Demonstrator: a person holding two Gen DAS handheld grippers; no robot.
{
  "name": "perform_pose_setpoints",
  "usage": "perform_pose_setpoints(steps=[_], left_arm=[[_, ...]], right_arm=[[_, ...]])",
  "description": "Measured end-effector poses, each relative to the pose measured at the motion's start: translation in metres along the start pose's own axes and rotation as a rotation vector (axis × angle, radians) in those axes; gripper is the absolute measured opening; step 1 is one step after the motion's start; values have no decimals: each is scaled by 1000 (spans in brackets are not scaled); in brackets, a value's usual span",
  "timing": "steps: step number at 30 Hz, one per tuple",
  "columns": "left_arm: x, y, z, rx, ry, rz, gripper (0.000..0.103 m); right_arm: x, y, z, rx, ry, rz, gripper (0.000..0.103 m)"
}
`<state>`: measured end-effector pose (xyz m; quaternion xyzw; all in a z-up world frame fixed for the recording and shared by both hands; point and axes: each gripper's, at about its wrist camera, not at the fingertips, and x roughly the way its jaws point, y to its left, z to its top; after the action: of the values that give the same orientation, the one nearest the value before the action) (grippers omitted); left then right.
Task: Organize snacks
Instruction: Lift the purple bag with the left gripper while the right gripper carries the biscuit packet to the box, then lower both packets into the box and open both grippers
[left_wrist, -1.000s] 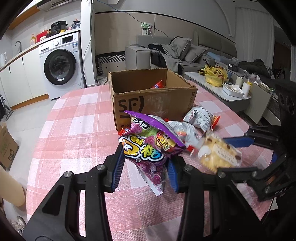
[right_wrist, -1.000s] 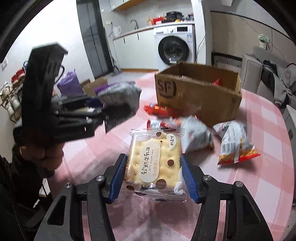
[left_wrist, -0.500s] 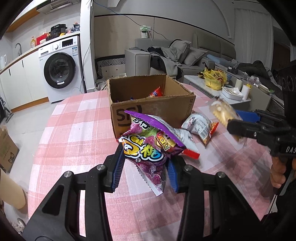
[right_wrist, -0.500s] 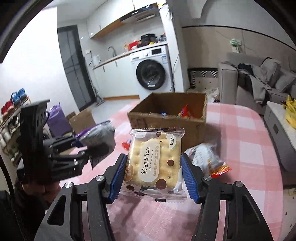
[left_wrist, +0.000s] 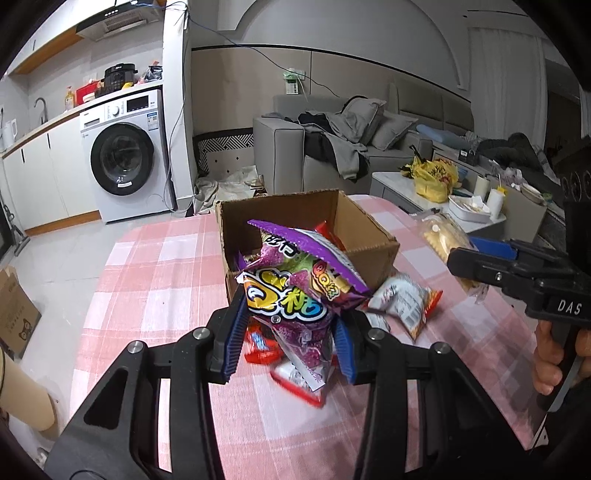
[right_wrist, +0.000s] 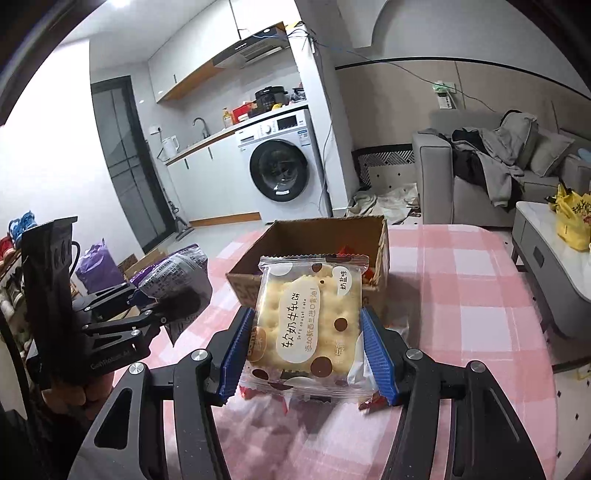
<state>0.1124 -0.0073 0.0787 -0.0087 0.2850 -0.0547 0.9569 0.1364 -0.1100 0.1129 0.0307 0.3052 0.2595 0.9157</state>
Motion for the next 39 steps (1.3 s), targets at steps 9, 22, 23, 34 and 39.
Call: perform_pose_setpoints(steps=[9,22,23,34,39], left_arm=[[16,8,25,-18,-25,6,39],[70,31,53,-56,-9,14,39],[75,32,54,-54,-8,14,39],[135,39,60,-60,28,51,39],[159,39,60,-55,42,60,39]], right_arm=[[20,-3,17,26,-15,-18,59],[64,-16,39,96,-14,19,59],[67,-17,40,100,-13,18,59],[109,-29,46,133,-7,11,59],[120,-34,44,151,-25,33,59]])
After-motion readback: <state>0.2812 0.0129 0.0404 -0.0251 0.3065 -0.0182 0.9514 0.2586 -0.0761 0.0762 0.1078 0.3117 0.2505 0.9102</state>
